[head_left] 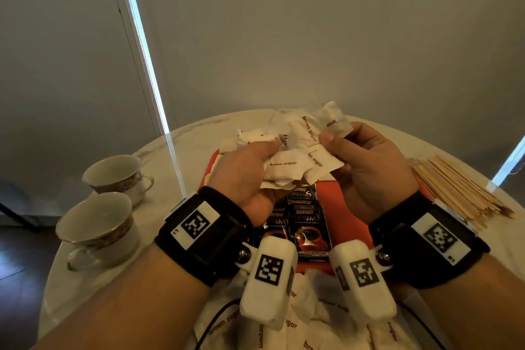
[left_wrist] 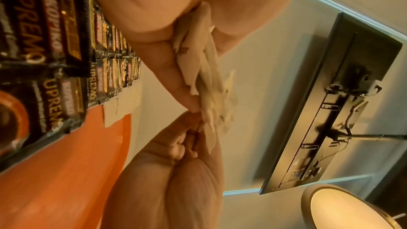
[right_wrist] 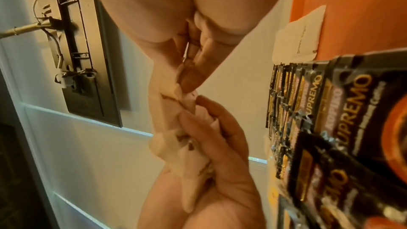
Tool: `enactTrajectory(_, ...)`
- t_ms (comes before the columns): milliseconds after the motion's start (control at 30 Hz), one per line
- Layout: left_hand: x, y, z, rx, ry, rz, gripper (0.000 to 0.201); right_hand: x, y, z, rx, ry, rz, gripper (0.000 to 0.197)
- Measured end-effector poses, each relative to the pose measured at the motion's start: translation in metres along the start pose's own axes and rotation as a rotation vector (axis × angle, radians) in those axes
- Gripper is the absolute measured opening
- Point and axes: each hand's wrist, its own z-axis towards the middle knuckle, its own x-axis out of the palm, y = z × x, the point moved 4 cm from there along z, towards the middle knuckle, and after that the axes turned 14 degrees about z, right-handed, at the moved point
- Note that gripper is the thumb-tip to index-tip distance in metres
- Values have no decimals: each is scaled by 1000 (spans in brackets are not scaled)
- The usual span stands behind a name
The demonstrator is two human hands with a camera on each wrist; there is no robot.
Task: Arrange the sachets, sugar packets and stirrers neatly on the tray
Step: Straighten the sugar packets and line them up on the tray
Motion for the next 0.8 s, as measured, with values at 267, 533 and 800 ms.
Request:
enactTrajectory(267, 16, 15, -7, -117, 155, 10, 17, 1, 8, -4, -45, -10, 99, 8)
enactTrajectory(533, 17, 16, -14, -135, 161, -16, 14, 5, 22, -9, -181, -40, 181, 10)
enactTrajectory(800, 19, 8, -23, -75, 239, -116, 42, -1, 4, -10, -209, 47, -294, 10)
